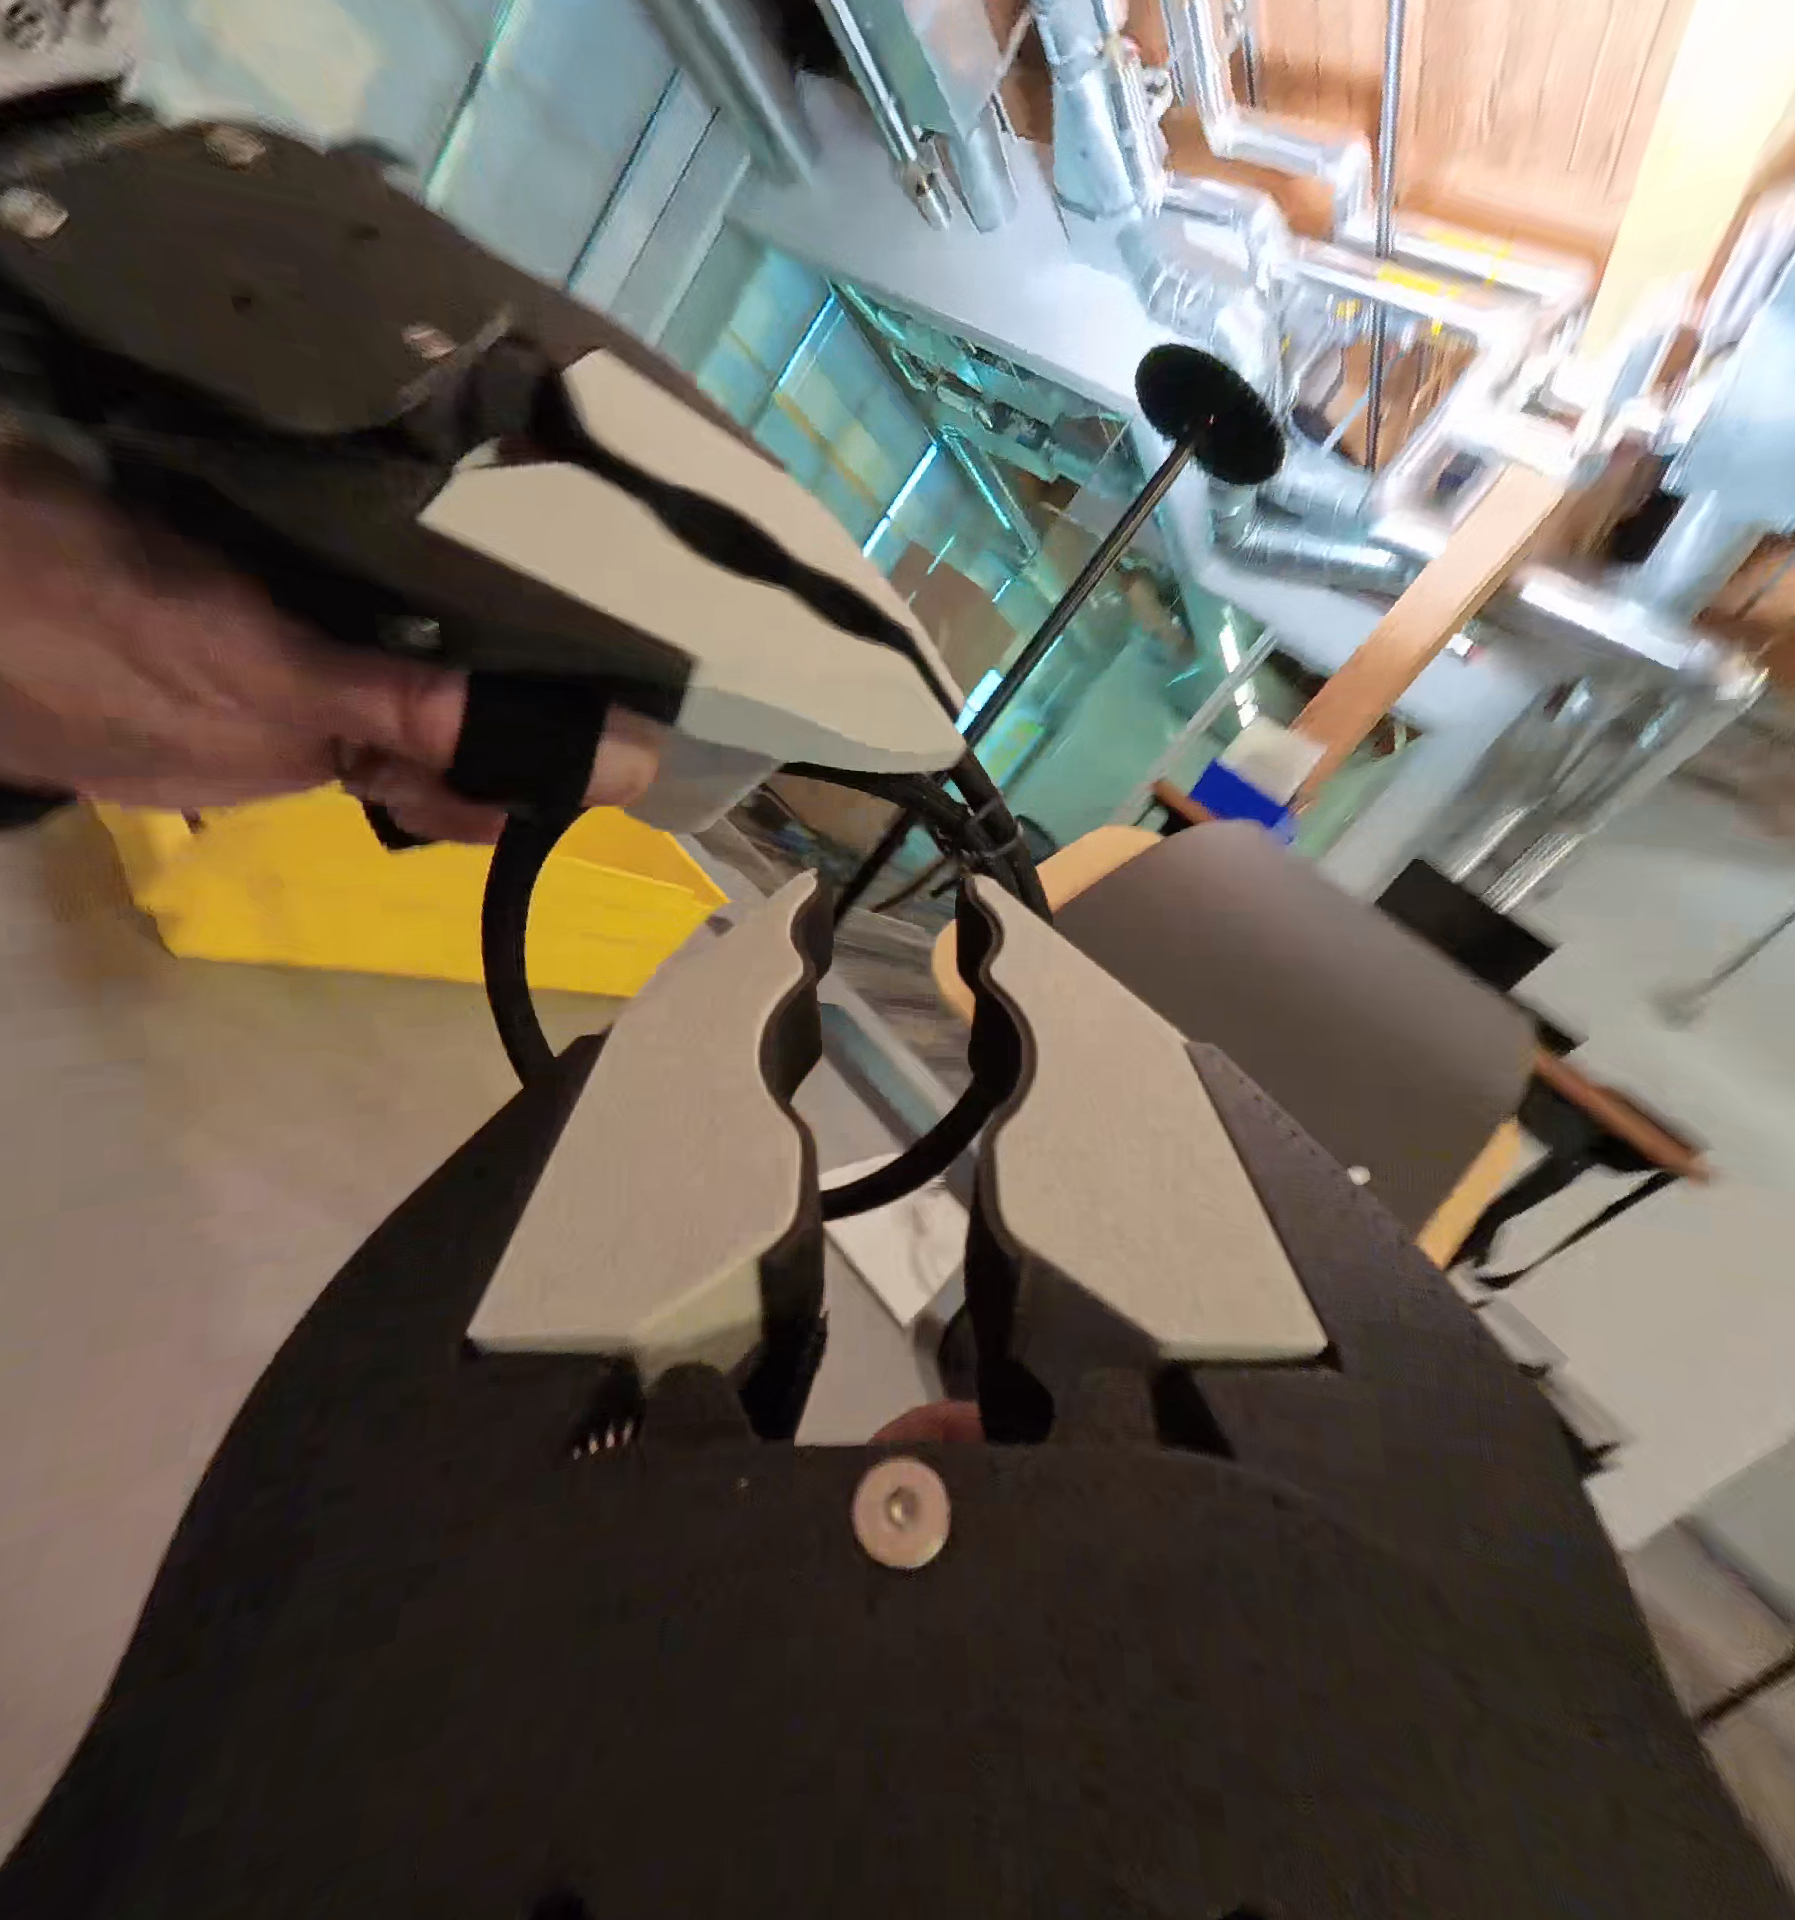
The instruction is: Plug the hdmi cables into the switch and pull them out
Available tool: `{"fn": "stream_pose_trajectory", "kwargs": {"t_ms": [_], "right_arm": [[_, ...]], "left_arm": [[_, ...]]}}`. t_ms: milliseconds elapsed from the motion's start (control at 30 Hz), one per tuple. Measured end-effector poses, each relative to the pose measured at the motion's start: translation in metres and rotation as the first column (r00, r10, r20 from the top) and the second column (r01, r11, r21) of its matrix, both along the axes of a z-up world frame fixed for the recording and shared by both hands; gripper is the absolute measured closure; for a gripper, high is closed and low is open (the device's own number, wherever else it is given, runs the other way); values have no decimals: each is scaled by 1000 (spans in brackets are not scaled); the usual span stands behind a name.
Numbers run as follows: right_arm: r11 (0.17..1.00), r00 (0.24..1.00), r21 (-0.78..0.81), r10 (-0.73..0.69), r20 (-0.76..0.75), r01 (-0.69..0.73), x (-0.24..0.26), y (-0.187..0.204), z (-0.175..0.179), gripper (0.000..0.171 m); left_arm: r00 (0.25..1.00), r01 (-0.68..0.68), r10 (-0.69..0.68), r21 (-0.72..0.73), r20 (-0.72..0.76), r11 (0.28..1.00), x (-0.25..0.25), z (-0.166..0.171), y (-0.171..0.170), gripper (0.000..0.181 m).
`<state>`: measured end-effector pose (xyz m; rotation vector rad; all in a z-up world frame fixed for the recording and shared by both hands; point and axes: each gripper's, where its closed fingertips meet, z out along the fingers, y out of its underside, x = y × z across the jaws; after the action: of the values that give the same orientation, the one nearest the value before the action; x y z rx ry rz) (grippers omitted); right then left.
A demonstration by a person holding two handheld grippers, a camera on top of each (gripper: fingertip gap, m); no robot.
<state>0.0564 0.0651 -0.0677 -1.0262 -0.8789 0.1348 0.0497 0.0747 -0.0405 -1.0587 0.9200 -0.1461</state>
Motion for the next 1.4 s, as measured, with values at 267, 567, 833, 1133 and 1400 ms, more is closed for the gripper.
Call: {"fn": "stream_pose_trajectory", "kwargs": {"t_ms": [267,567,833,1133,1400], "right_arm": [[931,919,334,-251,304,144,3,0,0,149],[907,897,402,-276,346,124,-1,2,2,165],[939,931,325,-213,298,111,1,-1,6,171],[999,992,52,-2,127,-5,6,-3,12,171],[965,979,-212,123,-164,-156,22,5,19,171]], "left_arm": [[1000,-10,10,-12,-10,1000,0,-2,3,176],[1000,-14,14,-5,-17,1000,0,-2,2,176],[999,-24,24,15,-33,1000,0,-4,4,176],[989,-49,71,167,-128,985,4,-7,-2,176],[988,-19,50,197,-149,980,7,-9,-5,176]]}}
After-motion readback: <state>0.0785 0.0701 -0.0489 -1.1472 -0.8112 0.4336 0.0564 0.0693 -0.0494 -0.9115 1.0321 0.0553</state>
